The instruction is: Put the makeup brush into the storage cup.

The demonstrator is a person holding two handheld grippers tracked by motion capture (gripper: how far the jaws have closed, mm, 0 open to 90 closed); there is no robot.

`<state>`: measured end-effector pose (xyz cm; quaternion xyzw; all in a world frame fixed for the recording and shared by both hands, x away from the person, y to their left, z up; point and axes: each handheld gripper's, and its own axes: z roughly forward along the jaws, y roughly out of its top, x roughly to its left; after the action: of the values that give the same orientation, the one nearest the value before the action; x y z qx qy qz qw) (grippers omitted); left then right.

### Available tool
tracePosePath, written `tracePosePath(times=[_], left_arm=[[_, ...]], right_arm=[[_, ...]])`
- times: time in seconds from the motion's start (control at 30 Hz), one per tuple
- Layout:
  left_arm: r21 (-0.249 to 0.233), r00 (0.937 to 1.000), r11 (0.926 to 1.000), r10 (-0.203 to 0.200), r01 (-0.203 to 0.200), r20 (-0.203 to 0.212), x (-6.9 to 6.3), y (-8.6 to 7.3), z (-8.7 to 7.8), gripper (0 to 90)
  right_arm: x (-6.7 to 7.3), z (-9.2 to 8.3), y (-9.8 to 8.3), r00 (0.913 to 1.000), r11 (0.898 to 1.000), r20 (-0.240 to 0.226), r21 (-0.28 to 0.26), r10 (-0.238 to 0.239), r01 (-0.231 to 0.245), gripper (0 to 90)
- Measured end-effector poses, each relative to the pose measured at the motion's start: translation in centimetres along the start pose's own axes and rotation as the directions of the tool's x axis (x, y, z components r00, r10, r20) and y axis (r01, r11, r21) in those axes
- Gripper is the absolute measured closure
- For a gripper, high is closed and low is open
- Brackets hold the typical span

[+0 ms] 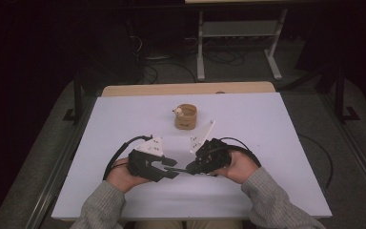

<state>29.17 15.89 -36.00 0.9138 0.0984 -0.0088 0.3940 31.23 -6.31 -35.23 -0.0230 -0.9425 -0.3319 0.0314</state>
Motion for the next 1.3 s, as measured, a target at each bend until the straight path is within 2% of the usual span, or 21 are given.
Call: tracePosePath(times=[0.1, 0.13, 0.33, 0.5, 0.57, 0.67, 0.8, 0.83, 0.9, 0.93, 0.97, 1.0, 1.03, 1.13, 1.3], left_arm=[[0.022, 0.9996, 0.9997, 0.012, -0.012, 0.026, -0.1, -0.1, 0.3, 63.9], [0.03, 0.9994, 0.9995, 0.012, -0.013, 0.033, -0.1, -0.1, 0.3, 65.3], [0.048, 0.9991, 0.9988, 0.006, -0.008, 0.042, 0.0, -0.1, 0.6, 68.5], [0.065, 0.9974, 0.9976, 0.019, -0.024, 0.069, -0.2, -0.1, 0.9, 74.6], [0.077, 0.9969, 0.9963, 0.032, -0.038, 0.072, -0.4, -0.1, 1.0, 81.1], [0.094, 0.9949, 0.9929, 0.065, -0.072, 0.077, -0.7, -0.2, 1.0, 83.1], [0.095, 0.9945, 0.992, 0.076, -0.083, 0.072, -0.7, -0.2, 0.9, 83.4], [0.083, 0.9951, 0.9939, 0.067, -0.073, 0.072, -0.8, -0.3, 0.9, 83.5], [0.079, 0.9948, 0.9936, 0.075, -0.08, 0.07, -0.8, -0.4, 0.7, 83.5], [0.074, 0.9949, 0.9941, 0.074, -0.079, 0.069, -0.8, -0.4, 0.6, 83.5], [0.075, 0.9953, 0.9942, 0.072, -0.077, 0.065, -0.7, -0.5, 0.5, 83.5], [0.072, 0.996, 0.9949, 0.066, -0.07, 0.061, -0.7, -0.5, 0.5, 83.5], [0.069, 0.9961, 0.995, 0.069, -0.073, 0.055, -0.7, -0.6, 0.3, 83.5], [0.056, 0.9969, 0.9963, 0.062, -0.065, 0.048, -0.6, -0.8, 0.2, 83.6], [0.033, 0.9966, 0.9978, 0.056, -0.058, 0.06, -0.6, -0.9, -0.1, 83.5]], right_arm=[[-0.1, 0.3, 0.0, 0.9998, 1.0, -0.01, 0.007, -0.018, 0.018, 83.3], [0.0, 0.4, 0.0, 0.9998, 1.0, -0.014, 0.013, -0.012, 0.012, 83.3], [0.2, 0.6, 0.0, 0.9995, 1.0, -0.024, 0.008, -0.02, 0.02, 83.4], [0.3, 0.7, 0.1, 0.999, 1.0, -0.035, 0.011, -0.028, 0.029, 83.4], [0.5, 1.0, 0.2, 0.9977, 0.998, -0.044, 0.019, -0.052, 0.053, 83.3], [0.8, 1.1, 0.2, 0.9964, 0.998, -0.053, 0.016, -0.066, 0.067, 83.3], [0.7, 1.3, 0.0, 0.996, 0.998, -0.057, 0.0, -0.068, 0.068, 82.2], [0.6, 1.3, -0.1, 0.9953, 0.997, -0.065, -0.012, -0.072, 0.071, 80.7], [0.4, 1.1, -0.4, 0.996, 0.998, -0.061, -0.027, -0.065, 0.063, 71.3], [0.4, 0.9, -0.8, 0.9979, 0.999, -0.054, -0.026, -0.035, 0.034, 68.0], [0.3, 0.8, -0.9, 0.9981, 0.999, -0.057, -0.027, -0.025, 0.023, 67.6], [0.0, 0.8, -1.4, 0.9977, 0.998, -0.06, -0.049, -0.03, 0.027, 66.5], [-0.3, 0.6, -2.1, 0.9972, 0.998, -0.075, -0.062, 0.001, -0.006, 65.5], [-0.5, 0.4, -2.6, 0.9967, 0.997, -0.081, -0.08, 0.006, -0.012, 65.5], [-0.8, 0.1, -3.3, 0.9961, 0.996, -0.085, -0.086, 0.022, -0.03, 67.6]])
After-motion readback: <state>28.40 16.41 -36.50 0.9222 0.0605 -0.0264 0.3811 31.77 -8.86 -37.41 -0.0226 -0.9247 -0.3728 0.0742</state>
